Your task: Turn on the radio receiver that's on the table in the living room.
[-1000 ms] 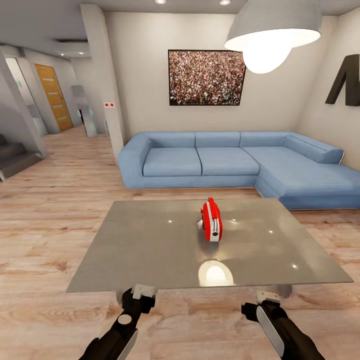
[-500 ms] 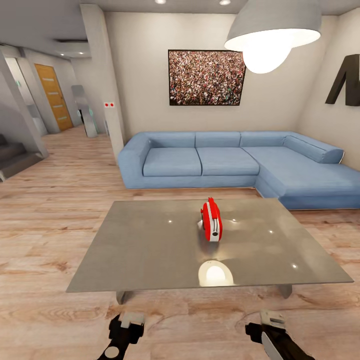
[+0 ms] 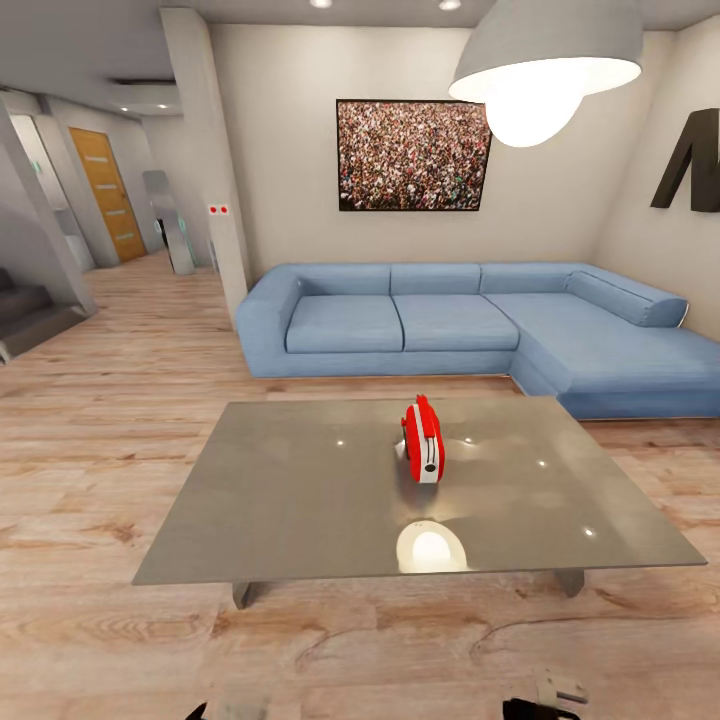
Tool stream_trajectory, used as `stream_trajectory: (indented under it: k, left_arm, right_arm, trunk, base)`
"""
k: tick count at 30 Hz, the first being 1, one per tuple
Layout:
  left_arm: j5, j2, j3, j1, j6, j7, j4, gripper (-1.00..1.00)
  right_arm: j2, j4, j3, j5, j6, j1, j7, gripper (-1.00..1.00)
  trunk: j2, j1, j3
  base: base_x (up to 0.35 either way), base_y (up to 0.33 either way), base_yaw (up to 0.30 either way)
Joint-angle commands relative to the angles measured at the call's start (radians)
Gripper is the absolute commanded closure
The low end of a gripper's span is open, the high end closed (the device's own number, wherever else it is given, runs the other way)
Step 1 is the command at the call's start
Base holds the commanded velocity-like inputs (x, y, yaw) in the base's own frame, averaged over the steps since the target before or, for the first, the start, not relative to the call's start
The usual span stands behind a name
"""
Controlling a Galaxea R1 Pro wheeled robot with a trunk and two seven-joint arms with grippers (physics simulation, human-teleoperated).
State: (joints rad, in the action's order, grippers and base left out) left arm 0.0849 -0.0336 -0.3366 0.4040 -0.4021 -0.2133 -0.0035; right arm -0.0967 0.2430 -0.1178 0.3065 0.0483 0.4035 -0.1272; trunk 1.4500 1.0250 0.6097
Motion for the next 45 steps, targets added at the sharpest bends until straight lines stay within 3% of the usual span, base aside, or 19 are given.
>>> stream_trajectory:
  k: [1, 8, 15, 19, 26, 45]
  left_arm:
    - [-0.001, 0.003, -0.001, -0.009, -0.009, 0.0, 0.002, -1.0]
    - [0.0, 0.018, -0.001, -0.09, -0.11, 0.001, 0.033, -1.0]
    - [-0.001, 0.031, -0.001, -0.146, -0.202, 0.002, 0.068, -1.0]
    - [-0.001, 0.053, -0.001, -0.194, -0.231, 0.002, 0.072, -1.0]
    - [0.001, 0.068, -0.001, -0.223, -0.233, -0.002, 0.073, -1.0]
    - [0.0, 0.063, -0.002, -0.224, -0.225, -0.002, 0.073, -1.0]
  right_arm:
    - [0.0, -0.018, 0.0, -0.005, -0.017, 0.0, 0.012, -1.0]
    - [0.0, -0.156, 0.0, -0.015, -0.159, -0.001, 0.049, -1.0]
    - [-0.001, -0.171, 0.0, -0.016, -0.19, -0.004, 0.052, -1.0]
    - [-0.003, -0.214, 0.0, -0.018, -0.218, -0.005, 0.11, -1.0]
    - [0.0, -0.224, 0.0, -0.018, -0.224, -0.021, 0.12, -1.0]
    - [0.008, -0.22, 0.001, -0.014, -0.212, -0.046, 0.112, -1.0]
  trunk:
    - [0.0, 0.0, 0.0]
    - [0.0, 0.0, 0.0]
    - [0.0, 0.0, 0.0]
    - [0.0, 0.0, 0.0]
    - [0.0, 0.0, 0.0]
    - [0.0, 0.0, 0.0]
  base:
    - [0.0, 0.0, 0.0]
    - [0.0, 0.0, 0.0]
    - [0.0, 0.0, 0.0]
    - [0.0, 0.0, 0.0]
    - [0.0, 0.0, 0.0]
    - [0.0, 0.0, 0.0]
